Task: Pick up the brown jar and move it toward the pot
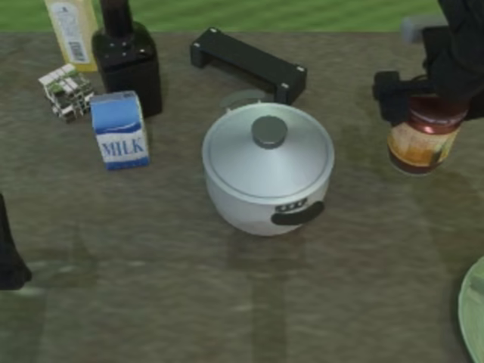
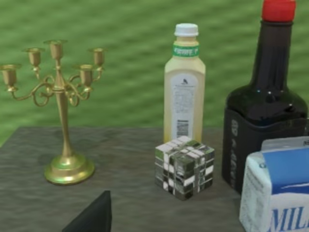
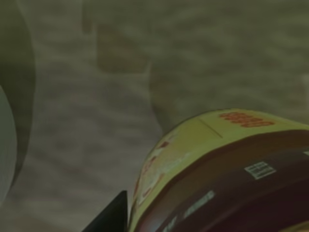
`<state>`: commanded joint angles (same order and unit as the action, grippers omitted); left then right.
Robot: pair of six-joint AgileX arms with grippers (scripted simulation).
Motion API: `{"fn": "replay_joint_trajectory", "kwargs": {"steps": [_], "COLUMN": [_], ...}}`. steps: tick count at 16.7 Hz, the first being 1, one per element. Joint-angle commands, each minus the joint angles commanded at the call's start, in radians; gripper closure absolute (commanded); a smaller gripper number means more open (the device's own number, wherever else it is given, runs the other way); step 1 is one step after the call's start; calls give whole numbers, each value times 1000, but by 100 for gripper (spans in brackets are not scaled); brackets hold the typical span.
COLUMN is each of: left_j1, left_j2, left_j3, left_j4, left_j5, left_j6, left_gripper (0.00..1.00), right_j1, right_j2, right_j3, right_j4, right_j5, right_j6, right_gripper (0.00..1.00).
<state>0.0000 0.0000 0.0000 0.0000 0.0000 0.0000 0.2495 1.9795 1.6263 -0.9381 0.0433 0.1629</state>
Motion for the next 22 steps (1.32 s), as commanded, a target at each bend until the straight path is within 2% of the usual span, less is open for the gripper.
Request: {"fn": "replay_joint_trajectory", "kwargs": {"steps": [3,5,10,17,22], "left_j1": [0,0,0,0,0], "left_j2": [0,0,0,0,0], "left_j3": [0,0,0,0,0], "left_j4": [0,0,0,0,0], "left_j5": [0,0,0,0,0], "left_j6": [0,0,0,0,0], "left_gripper": [0,0,0,0,0], "right_j1": [53,67,62,62,62], "right_j2": [-37,-47,-41,24,31], "right_j3": [-88,-113,-112,-194,-203], "right_j4": [57,72,73,224,241], "right_j5": [42,53,50,52,52], "right_j6": [121,149,149,146,146], "right_gripper": [100,100,100,100,100]}}
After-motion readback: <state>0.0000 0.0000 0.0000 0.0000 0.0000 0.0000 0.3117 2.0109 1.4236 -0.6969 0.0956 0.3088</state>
